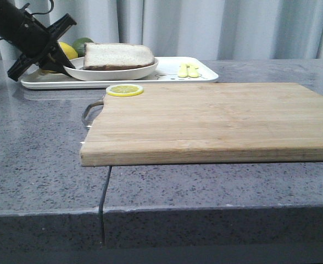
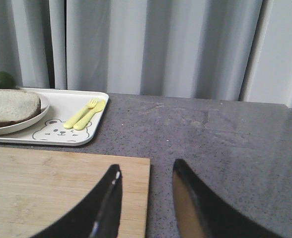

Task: Place bread and move sandwich to tray
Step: 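Lower the plate onto the white tray and open the left gripper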

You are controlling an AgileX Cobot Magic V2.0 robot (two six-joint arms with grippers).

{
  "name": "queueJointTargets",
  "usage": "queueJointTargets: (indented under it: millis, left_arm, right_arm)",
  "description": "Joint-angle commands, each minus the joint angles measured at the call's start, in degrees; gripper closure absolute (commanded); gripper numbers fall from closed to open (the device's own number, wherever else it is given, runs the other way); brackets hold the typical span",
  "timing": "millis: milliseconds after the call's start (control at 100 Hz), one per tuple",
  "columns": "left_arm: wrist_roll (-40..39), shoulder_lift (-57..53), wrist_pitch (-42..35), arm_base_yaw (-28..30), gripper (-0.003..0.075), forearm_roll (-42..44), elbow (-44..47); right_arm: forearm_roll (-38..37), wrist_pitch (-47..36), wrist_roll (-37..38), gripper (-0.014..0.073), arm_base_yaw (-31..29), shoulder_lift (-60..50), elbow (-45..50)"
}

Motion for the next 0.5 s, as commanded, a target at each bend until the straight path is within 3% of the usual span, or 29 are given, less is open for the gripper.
queueJointTargets:
  millis: [0,290,490]
  left_arm:
    - [-0.86,-3.61,-1.27,-0.40,0.0739,-3.63,-2.05]
    - [-0.86,-3.61,-1.22,-0.40,0.0733,-3.63,-2.05]
    - [-0.86,-3.61,-1.22,-0.17,0.0621,-3.63,-2.05]
  right_arm:
    - [-0.38,-5.00,0.18,0.0325,-0.32,0.20,-1.39]
    - [-0.38,-5.00,0.18,0.0325,-0.32,0.20,-1.39]
    - [-0.38,-5.25,0.18,0.0325,-0.32,0.20,-1.39]
